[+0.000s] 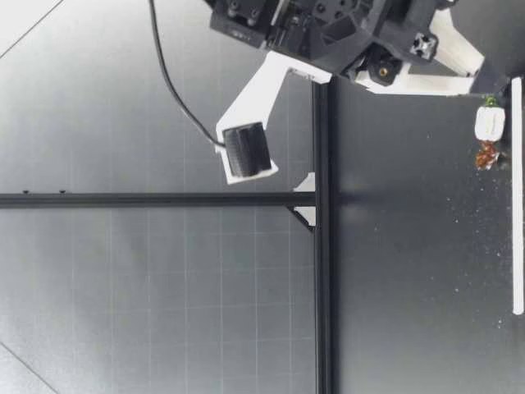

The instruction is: Pick up the candy and unwrap it.

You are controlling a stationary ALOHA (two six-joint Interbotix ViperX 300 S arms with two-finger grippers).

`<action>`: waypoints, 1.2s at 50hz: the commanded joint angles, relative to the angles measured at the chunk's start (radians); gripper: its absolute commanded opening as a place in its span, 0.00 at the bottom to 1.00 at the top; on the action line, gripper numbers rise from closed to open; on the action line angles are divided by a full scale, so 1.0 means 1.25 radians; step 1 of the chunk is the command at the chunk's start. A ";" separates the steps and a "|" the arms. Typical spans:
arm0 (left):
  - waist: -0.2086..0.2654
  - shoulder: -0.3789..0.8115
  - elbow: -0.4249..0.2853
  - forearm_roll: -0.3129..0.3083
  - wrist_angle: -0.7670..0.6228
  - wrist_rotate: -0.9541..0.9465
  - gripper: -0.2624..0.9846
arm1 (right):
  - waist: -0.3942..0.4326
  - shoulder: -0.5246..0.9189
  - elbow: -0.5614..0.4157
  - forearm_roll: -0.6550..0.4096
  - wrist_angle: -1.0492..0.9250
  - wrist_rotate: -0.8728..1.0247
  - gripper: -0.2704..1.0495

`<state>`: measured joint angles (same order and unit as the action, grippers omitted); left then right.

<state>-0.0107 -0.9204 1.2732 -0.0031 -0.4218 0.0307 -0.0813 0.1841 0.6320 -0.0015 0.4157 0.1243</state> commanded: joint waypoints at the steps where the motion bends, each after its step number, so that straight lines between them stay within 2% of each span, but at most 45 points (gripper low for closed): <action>1: -0.001 0.026 -0.007 0.001 -0.002 0.000 0.16 | 0.004 -0.040 -0.027 0.001 0.006 -0.004 0.10; 9: -0.001 0.097 -0.018 0.000 -0.009 -0.004 0.19 | 0.004 -0.103 -0.042 -0.002 0.007 -0.009 0.10; 14: -0.001 0.145 -0.033 -0.001 -0.009 -0.004 0.25 | 0.004 -0.147 -0.048 -0.006 0.007 -0.007 0.10; 19: -0.001 0.193 -0.052 -0.001 -0.009 -0.006 0.36 | 0.004 -0.189 -0.052 -0.005 0.007 -0.006 0.10; 24: -0.001 0.248 -0.075 -0.001 -0.012 -0.006 0.53 | 0.006 -0.214 -0.056 -0.006 0.005 -0.006 0.10; 28: -0.001 0.295 -0.094 -0.001 -0.023 -0.005 0.60 | 0.011 -0.228 -0.064 -0.006 -0.004 -0.009 0.10; 43: -0.001 0.452 -0.160 -0.001 -0.140 0.031 0.58 | 0.040 -0.239 -0.096 -0.005 -0.039 -0.007 0.10; 60: -0.001 0.523 -0.212 0.000 -0.148 0.040 0.58 | 0.047 -0.252 -0.104 -0.006 -0.074 -0.006 0.10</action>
<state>-0.0107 -0.2684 1.0370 -0.0031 -0.5983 0.0813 -0.0291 -0.0951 0.5277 -0.0077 0.3482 0.1150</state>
